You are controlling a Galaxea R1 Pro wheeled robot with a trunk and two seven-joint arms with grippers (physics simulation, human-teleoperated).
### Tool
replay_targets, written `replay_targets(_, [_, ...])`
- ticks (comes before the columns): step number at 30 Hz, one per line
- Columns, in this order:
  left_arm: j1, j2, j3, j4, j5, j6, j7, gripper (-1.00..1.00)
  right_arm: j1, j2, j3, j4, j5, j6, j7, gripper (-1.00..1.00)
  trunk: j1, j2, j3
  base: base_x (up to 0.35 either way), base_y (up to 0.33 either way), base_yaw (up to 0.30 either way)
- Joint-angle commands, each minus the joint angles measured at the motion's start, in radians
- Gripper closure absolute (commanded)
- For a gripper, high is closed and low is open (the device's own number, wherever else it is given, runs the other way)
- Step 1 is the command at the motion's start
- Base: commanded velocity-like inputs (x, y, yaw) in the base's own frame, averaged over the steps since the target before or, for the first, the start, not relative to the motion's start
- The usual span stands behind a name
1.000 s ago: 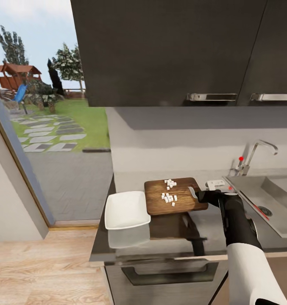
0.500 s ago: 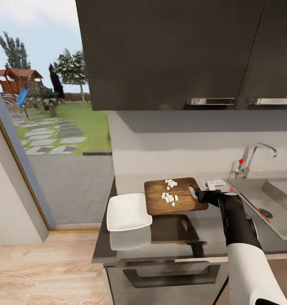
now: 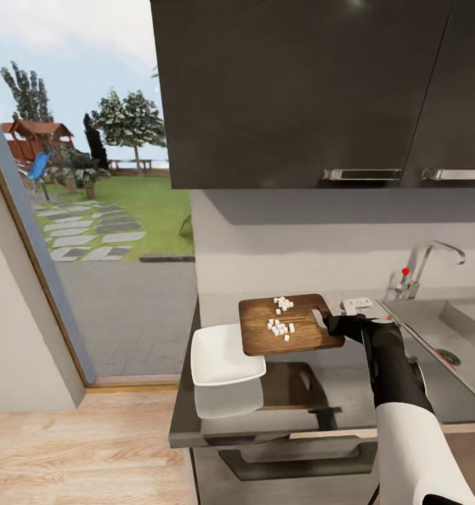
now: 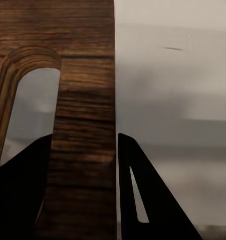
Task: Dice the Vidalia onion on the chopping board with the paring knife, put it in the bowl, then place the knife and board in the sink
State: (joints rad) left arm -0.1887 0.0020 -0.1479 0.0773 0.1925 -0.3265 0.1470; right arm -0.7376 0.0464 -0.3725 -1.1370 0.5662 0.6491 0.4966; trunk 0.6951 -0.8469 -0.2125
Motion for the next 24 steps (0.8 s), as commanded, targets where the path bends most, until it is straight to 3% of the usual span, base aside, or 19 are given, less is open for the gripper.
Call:
replay_targets(1, [-0.002, 0.0, -0.009, 0.004, 0.008, -0.006, 0.0, -1.0, -0.001, 0.001, -0.003, -0.001, 0.011, 0.001, 0.01, 1.0, 0.0, -0.001, 0.0, 0.0, 0.007, 0.0])
replay_targets(11, [-0.002, 0.0, -0.009, 0.004, 0.008, -0.006, 0.0, -1.0, 0.0, 0.001, -0.002, -0.001, 0.01, 0.001, 0.009, 1.0, 0.0, -0.001, 0.016, 0.0, 0.014, 0.0])
replay_targets(24, [-0.002, 0.0, -0.009, 0.004, 0.008, -0.006, 0.0, -1.0, -0.001, 0.001, -0.002, -0.001, 0.011, 0.001, 0.009, 1.0, 0.0, -0.001, 0.034, 0.0, 0.123, 0.0])
